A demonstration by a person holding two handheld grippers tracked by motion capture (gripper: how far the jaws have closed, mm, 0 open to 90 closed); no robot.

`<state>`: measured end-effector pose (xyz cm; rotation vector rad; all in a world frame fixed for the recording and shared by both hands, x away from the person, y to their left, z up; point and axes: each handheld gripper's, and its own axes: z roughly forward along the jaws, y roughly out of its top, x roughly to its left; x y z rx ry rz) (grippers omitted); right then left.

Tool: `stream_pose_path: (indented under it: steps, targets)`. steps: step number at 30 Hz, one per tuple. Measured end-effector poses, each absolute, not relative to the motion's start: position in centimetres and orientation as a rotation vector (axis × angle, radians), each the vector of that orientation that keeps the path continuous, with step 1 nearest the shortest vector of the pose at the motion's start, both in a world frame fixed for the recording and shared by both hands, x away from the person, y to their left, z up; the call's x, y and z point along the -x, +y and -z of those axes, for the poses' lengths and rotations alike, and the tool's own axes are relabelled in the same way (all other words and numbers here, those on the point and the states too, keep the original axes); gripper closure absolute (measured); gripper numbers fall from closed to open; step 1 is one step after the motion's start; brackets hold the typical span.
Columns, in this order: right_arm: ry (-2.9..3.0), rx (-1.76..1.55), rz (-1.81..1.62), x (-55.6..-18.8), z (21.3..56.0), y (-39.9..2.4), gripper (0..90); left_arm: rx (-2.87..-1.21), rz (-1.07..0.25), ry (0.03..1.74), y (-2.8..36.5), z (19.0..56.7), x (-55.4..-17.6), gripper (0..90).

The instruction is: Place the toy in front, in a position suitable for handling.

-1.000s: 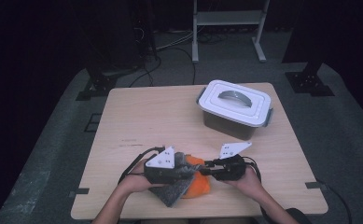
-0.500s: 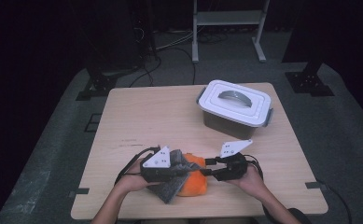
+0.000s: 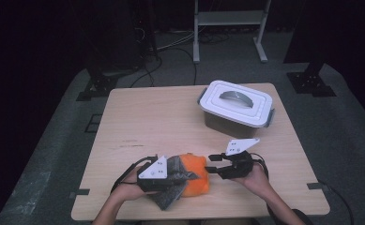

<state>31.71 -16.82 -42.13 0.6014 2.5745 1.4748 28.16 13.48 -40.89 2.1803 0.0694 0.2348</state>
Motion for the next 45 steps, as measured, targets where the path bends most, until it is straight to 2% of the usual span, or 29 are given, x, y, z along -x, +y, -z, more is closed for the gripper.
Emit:
stream_pose_path:
  steps: [6,13,17,22,27,45]
  targets:
    - [2.594,-0.501,-1.522,-33.2,41.4,-14.5,56.2,-2.193,-0.249,0.052,13.5,40.7,-29.0,74.6]
    - [2.628,-0.496,-1.522,-34.5,43.0,-12.8,68.3,-2.194,-0.299,0.111,13.9,40.8,-29.8,74.5]
    - [2.619,-0.538,-1.516,-34.8,43.5,-12.8,69.3,-2.17,-0.281,0.102,13.1,40.1,-29.6,74.6]
    - [2.605,-0.573,-1.542,-35.0,43.6,-12.9,69.3,-2.161,-0.233,0.006,10.9,39.5,-28.3,74.6]
    - [2.61,-0.596,-1.555,-35.0,43.7,-13.0,69.8,-2.254,-0.253,-0.053,8.6,40.6,-27.9,74.5]
    - [2.616,-0.579,-1.552,-34.6,44.1,-12.7,70.3,-2.244,-0.336,0.09,13.9,40.2,-27.9,73.5]
